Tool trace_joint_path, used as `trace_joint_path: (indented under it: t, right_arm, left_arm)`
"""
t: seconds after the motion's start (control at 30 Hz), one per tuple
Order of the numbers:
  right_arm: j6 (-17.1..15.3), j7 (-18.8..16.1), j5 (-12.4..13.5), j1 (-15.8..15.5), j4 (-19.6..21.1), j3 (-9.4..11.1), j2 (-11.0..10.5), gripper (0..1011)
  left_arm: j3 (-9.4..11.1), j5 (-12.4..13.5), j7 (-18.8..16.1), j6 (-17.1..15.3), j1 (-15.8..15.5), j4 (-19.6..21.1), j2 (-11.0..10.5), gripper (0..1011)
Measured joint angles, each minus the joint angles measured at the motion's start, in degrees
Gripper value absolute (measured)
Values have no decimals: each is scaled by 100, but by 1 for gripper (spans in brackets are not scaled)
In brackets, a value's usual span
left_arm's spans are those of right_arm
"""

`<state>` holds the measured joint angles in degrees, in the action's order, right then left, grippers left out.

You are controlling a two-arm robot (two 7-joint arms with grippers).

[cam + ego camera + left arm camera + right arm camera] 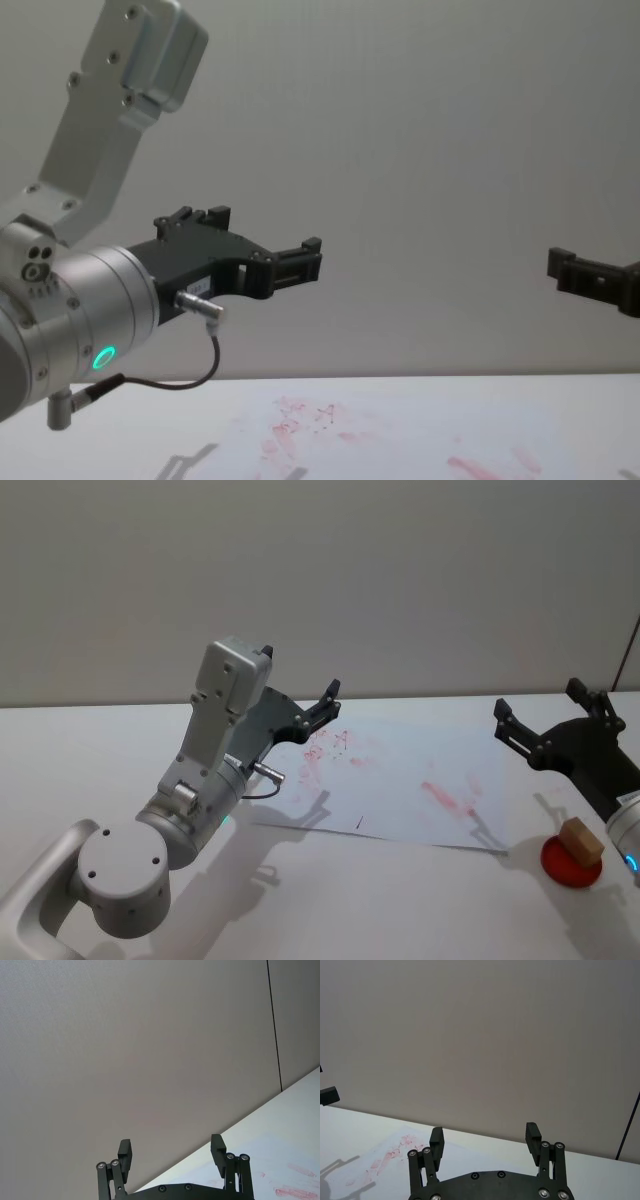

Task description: Use the one hand to pick up the stamp and affix it onto the A4 paper.

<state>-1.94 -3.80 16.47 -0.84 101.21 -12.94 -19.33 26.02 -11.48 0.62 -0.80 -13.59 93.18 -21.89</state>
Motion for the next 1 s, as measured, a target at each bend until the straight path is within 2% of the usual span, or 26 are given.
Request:
trace_joint_path:
  t: [1.0]
  right_arm:
    - [-1,-3,-1,0,2,1,0,1001]
  left_arm:
    - [0,0,0,0,0,0,0,1001]
